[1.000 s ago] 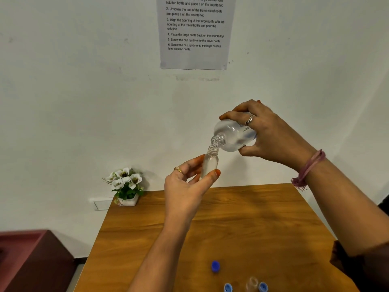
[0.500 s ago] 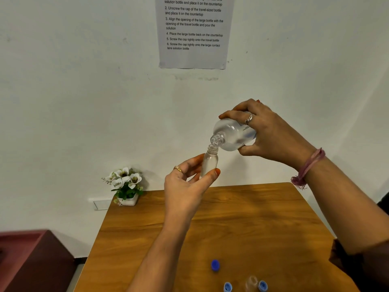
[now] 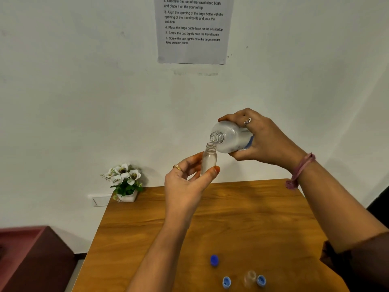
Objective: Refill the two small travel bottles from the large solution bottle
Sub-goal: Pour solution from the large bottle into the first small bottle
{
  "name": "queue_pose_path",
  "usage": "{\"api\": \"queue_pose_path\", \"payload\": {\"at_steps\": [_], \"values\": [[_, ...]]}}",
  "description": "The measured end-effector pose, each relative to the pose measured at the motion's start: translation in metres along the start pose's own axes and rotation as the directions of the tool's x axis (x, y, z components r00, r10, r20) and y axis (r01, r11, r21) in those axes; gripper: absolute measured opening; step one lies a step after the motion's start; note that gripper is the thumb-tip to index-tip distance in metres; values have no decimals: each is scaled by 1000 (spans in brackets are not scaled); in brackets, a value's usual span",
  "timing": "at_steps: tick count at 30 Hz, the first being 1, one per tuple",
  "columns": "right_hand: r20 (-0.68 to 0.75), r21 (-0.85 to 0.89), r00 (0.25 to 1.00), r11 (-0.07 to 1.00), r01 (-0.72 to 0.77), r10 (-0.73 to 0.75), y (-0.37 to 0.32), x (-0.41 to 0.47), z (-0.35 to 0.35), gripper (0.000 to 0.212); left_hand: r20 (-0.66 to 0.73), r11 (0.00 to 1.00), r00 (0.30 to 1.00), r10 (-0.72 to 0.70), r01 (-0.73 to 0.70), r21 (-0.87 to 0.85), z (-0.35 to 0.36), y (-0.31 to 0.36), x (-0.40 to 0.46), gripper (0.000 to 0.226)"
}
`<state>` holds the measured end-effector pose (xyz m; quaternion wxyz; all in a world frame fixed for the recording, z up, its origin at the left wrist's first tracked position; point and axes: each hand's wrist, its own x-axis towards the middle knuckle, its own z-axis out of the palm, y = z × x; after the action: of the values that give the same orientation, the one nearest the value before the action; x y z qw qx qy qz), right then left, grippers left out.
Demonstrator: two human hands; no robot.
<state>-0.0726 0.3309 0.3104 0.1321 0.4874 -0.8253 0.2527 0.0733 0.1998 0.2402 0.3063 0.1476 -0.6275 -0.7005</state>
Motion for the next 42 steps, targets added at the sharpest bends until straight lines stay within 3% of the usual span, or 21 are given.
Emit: {"api": "queue_pose_path", "payload": {"at_steps": [8,12,17,28,42], "values": [[17,237,992,963,-128,127,7,-17,30,72,16,1000,1000,-19,19,-25,-3,-18,-3,41],[86,426,962,863,-271,260,19,-33,53,77,29,999,998,-47,47,-11,-7,-37,-8,44],[203,544,908,729,-415,366,34,-61,88,80,40,992,993,-112,110,65,-14,-72,-20,40],[307,513,830,654,-556,466,52,-120,150,79,55,941,964,-261,242,236,-31,-151,-54,37],[361,509,755,563,-652,548,66,-163,196,81,93,833,862,-498,446,326,-58,-232,-91,38]]}}
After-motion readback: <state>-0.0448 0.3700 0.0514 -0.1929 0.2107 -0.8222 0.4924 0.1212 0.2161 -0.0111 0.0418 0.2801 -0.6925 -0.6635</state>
